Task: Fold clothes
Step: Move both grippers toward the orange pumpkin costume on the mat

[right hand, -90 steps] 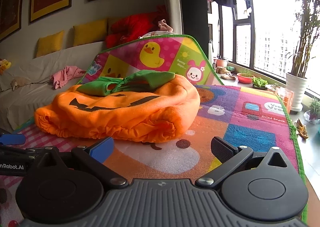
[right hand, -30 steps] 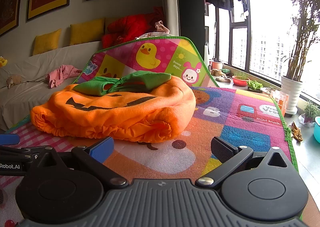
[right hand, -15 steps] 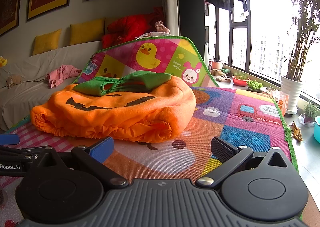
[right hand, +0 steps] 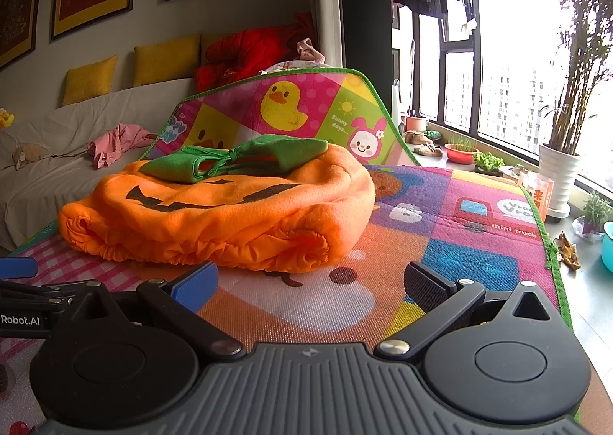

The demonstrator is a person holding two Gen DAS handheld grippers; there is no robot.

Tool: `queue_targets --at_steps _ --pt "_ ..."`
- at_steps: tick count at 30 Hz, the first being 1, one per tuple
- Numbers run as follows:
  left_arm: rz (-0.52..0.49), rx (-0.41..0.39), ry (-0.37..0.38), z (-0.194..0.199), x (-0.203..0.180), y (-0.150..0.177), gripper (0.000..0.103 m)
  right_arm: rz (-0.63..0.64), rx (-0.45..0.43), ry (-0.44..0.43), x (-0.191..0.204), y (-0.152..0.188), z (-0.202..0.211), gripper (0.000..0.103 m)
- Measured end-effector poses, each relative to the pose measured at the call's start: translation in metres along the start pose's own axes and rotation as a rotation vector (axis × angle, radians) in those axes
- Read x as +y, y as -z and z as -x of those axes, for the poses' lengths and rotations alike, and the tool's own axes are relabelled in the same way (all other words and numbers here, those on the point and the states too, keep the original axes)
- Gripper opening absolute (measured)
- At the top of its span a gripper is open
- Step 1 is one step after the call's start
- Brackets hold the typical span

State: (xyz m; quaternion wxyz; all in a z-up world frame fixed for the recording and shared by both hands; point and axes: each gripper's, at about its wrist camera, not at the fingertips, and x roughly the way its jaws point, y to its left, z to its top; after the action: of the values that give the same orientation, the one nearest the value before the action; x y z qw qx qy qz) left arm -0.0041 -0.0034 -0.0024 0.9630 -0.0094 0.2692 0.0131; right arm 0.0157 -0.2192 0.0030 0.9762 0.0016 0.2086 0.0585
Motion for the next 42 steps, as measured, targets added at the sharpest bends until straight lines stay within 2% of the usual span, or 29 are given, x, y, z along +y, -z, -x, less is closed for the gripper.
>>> queue_targets --at_steps 14,22,26,28,31,34,38,42 --pt "0.003 0.011 -0.008 -0.002 0.000 0.000 0.103 -0.009 0.006 -0.005 -0.001 0.000 -0.001 0.103" --pt "0.008 0.042 0.004 -0.006 0.003 -0.001 0.103 0.009 0.024 -0.010 0.000 0.000 -0.002 0.103" --pt "-0.037 0.070 0.022 -0.010 0.005 -0.010 0.103 0.094 0.065 0.051 -0.003 -0.007 -0.012 0.103" --pt "-0.067 0.064 -0.002 -0.015 0.010 -0.019 0.103 0.148 0.076 0.114 -0.008 -0.012 -0.021 0.103" --pt "-0.108 0.066 -0.052 -0.027 0.019 -0.032 0.103 0.200 0.102 0.160 -0.019 -0.020 -0.039 0.103" --pt "-0.150 0.069 -0.102 -0.039 0.028 -0.046 0.103 0.246 0.097 0.178 -0.022 -0.026 -0.053 0.103" --pt "-0.196 0.093 -0.152 -0.063 0.035 -0.056 0.103 0.323 0.113 0.136 -0.013 -0.030 -0.075 0.103" --pt "-0.220 0.098 -0.208 -0.084 0.040 -0.064 0.103 0.435 0.073 0.225 -0.003 -0.032 -0.100 0.103"
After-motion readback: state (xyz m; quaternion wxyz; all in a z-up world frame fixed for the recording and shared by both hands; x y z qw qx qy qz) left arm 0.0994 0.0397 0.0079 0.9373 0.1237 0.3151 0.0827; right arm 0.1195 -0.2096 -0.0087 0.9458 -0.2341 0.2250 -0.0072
